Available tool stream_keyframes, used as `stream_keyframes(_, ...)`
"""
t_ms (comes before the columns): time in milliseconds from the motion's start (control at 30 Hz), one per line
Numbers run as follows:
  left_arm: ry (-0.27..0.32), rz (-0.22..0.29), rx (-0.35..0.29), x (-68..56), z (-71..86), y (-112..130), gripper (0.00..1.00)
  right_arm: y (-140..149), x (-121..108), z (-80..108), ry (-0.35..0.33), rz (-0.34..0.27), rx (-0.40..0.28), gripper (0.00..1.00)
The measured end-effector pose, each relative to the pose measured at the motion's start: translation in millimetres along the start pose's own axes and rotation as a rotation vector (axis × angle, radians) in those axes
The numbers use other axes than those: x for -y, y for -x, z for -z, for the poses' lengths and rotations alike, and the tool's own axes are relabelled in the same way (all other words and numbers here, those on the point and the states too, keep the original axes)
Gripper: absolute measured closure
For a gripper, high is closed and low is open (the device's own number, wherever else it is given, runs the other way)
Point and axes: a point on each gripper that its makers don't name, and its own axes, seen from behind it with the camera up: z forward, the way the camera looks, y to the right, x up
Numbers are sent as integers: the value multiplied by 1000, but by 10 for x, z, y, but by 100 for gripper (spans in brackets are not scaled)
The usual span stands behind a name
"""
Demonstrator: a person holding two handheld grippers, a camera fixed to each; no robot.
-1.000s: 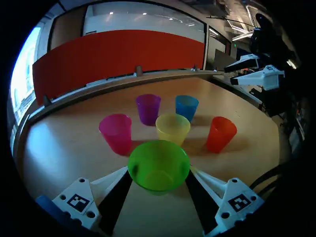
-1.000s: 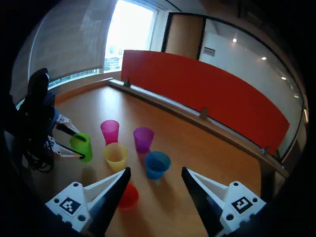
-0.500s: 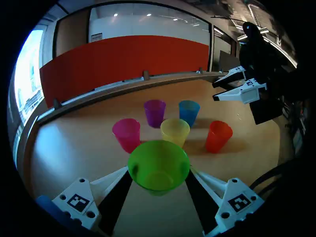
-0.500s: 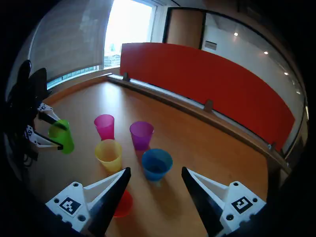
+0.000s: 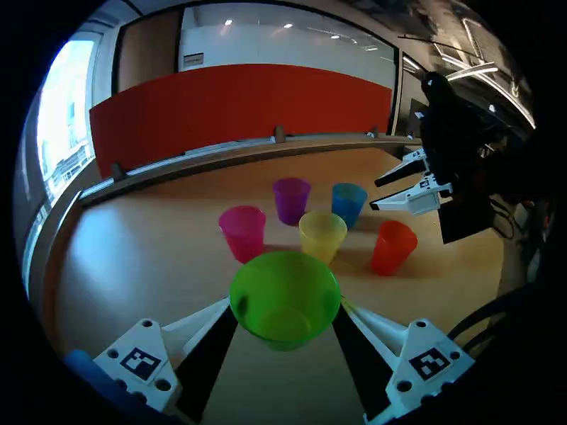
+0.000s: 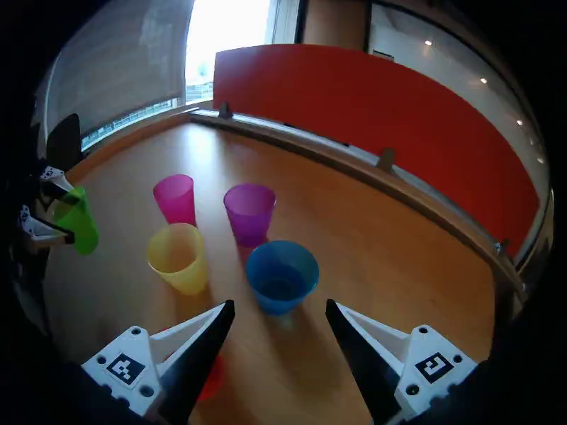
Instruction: Pour water
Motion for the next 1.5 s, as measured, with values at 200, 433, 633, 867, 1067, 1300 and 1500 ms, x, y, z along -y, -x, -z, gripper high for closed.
stream_keyframes(200,-15,7,3,32,46,10,15,45,17,-170,-21,-37,26,0)
stream_keyframes(433,-26,21,0,58,81,-10,15,85,-8,-314,-29,-65,45,0)
stream_keyframes(633,-32,29,-3,75,114,-19,15,79,-16,-410,-33,-77,45,0)
stream_keyframes(867,-42,30,-2,90,162,-8,15,33,-6,-485,-40,-88,24,0)
stream_keyframes(1067,-47,35,0,91,205,7,15,-11,0,-547,-48,-92,4,0)
stream_keyframes(1300,-53,35,4,87,242,30,15,-49,1,-602,-58,-77,-13,0)
stream_keyframes(1500,-54,36,3,73,258,21,15,-85,-1,-619,-71,-57,-27,0)
